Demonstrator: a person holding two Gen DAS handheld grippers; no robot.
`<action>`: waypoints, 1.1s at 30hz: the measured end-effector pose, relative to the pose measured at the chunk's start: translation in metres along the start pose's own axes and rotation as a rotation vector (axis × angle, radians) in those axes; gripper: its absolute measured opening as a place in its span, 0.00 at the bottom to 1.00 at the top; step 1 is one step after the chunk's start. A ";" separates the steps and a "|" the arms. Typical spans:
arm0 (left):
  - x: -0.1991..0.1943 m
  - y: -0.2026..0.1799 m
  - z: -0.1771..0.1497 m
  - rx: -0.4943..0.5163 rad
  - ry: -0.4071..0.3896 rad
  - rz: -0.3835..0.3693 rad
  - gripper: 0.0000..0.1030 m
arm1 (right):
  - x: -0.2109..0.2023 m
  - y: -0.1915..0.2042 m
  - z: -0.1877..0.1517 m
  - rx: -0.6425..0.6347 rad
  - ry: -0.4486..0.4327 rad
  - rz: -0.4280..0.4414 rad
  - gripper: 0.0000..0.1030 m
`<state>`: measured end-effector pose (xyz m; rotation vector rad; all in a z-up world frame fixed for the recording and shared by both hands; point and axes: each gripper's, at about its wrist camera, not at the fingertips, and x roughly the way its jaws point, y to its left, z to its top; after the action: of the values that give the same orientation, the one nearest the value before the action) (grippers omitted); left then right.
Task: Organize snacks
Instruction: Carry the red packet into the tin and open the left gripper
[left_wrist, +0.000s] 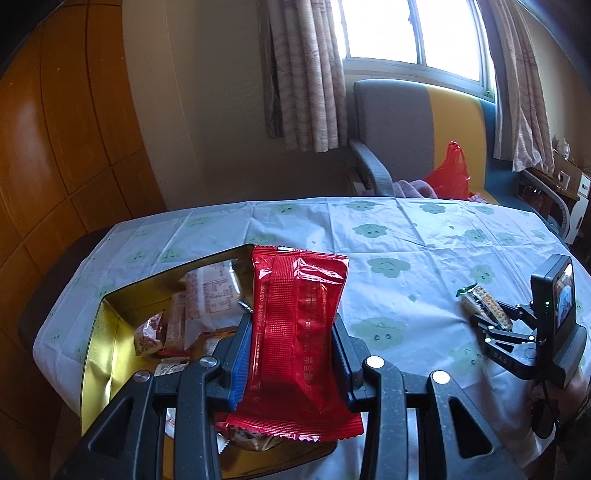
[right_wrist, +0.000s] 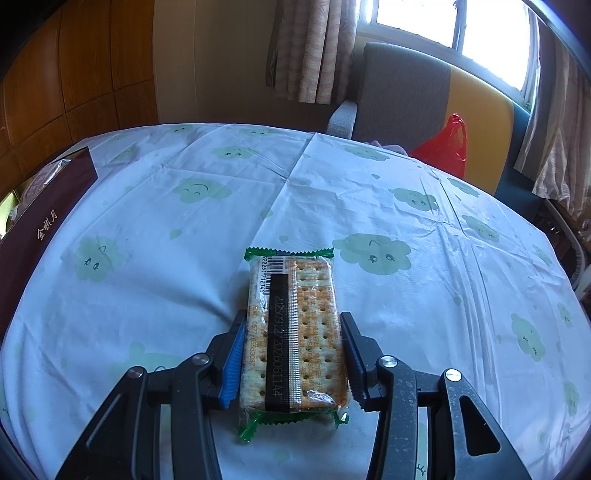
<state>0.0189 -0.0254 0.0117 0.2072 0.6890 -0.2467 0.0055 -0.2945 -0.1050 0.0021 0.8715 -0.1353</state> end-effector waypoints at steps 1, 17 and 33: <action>0.000 0.002 -0.001 -0.003 0.001 0.004 0.38 | 0.000 0.000 0.000 -0.001 0.000 -0.002 0.46; 0.022 0.134 -0.034 -0.288 0.134 0.079 0.38 | 0.000 0.001 0.000 -0.008 0.000 -0.010 0.46; 0.090 0.202 -0.059 -0.512 0.329 0.099 0.42 | 0.000 0.000 0.000 0.005 -0.002 -0.002 0.46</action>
<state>0.1097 0.1682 -0.0696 -0.2133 1.0403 0.0667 0.0054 -0.2945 -0.1052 0.0054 0.8690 -0.1396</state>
